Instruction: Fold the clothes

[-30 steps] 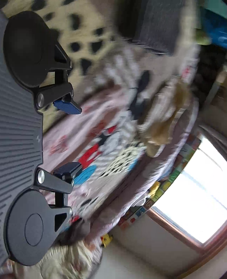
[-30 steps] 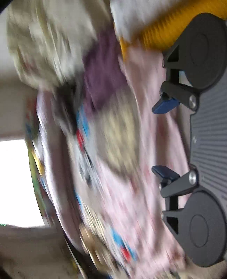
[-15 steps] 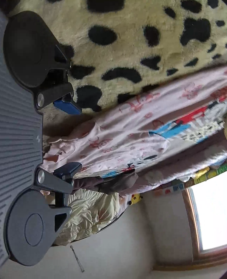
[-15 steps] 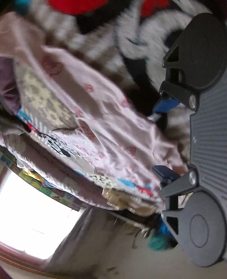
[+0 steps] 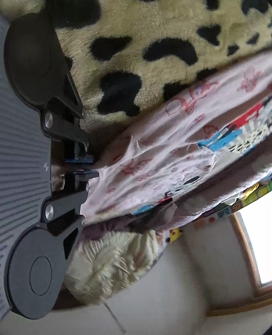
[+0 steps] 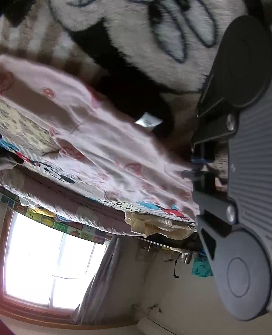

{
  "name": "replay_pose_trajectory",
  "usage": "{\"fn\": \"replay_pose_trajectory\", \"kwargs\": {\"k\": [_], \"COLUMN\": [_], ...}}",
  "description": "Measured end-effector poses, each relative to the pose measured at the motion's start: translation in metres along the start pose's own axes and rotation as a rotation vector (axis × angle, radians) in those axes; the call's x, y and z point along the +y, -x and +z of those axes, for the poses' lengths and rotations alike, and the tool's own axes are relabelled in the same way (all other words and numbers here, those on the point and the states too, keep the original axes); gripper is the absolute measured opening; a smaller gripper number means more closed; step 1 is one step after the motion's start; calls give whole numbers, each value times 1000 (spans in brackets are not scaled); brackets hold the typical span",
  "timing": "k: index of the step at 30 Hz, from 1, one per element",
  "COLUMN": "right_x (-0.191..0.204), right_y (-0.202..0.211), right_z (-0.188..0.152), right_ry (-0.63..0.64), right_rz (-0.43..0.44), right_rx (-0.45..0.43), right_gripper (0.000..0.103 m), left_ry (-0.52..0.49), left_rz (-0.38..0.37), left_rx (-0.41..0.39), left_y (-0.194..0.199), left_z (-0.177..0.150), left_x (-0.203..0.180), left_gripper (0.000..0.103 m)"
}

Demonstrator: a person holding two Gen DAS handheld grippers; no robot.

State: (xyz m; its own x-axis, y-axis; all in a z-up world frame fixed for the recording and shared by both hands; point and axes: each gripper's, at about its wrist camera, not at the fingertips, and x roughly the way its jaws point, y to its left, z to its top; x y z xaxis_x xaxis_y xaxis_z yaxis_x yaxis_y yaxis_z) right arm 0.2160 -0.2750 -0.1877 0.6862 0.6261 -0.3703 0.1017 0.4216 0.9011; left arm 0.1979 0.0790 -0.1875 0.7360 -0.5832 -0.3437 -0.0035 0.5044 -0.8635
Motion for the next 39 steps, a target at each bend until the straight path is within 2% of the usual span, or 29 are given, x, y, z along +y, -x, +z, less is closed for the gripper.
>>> {"fn": "replay_pose_trajectory", "kwargs": {"k": [4, 9, 13, 16, 20, 23, 25, 26, 27, 28, 29, 30, 31, 34, 39], "right_x": [5, 0, 2, 0, 6, 6, 8, 12, 15, 21, 24, 25, 26, 36, 46], "right_y": [3, -3, -1, 1, 0, -6, -2, 0, 2, 8, 12, 17, 20, 29, 39], "right_z": [-1, -14, -22, -28, -35, -38, -34, -34, -33, -33, -33, -34, -35, -28, -10], "right_ry": [-4, -22, -15, -9, 14, 20, 8, 20, 36, 71, 98, 117, 139, 246, 412], "right_rz": [26, 4, -1, -14, -8, -5, -3, -8, -13, -18, -22, -27, -35, -79, -149], "right_rx": [17, 60, 88, 91, 113, 138, 145, 146, 147, 153, 149, 145, 140, 85, 4], "right_gripper": [4, 4, 2, 1, 1, 1, 7, 16, 22, 35, 41, 42, 43, 45, 51], "left_ry": [-49, -43, -88, -84, -102, -85, -99, -129, -135, -123, -108, -81, -56, 2, 30], "left_rz": [-12, 85, 105, 157, 148, 131, 140, 161, 168, 171, 173, 177, 192, 252, 322], "left_rx": [-3, 40, 55, 70, 42, 84, 80, 57, 27, -11, -50, -93, -133, -247, -356], "left_y": [22, 26, 30, 28, 38, 34, 37, 41, 48, 56, 63, 71, 78, 95, 102], "left_z": [3, -1, -4, -8, -6, -6, -4, 0, 5, 10, 16, 24, 33, 64, 108], "left_x": [-14, -2, -10, 1, -4, 2, -2, -7, -7, -5, -3, 2, 7, 27, 51], "left_gripper": [5, 3, 3, 3, 3, 3, 5, 10, 19, 25, 40, 58, 61, 62, 62]}}
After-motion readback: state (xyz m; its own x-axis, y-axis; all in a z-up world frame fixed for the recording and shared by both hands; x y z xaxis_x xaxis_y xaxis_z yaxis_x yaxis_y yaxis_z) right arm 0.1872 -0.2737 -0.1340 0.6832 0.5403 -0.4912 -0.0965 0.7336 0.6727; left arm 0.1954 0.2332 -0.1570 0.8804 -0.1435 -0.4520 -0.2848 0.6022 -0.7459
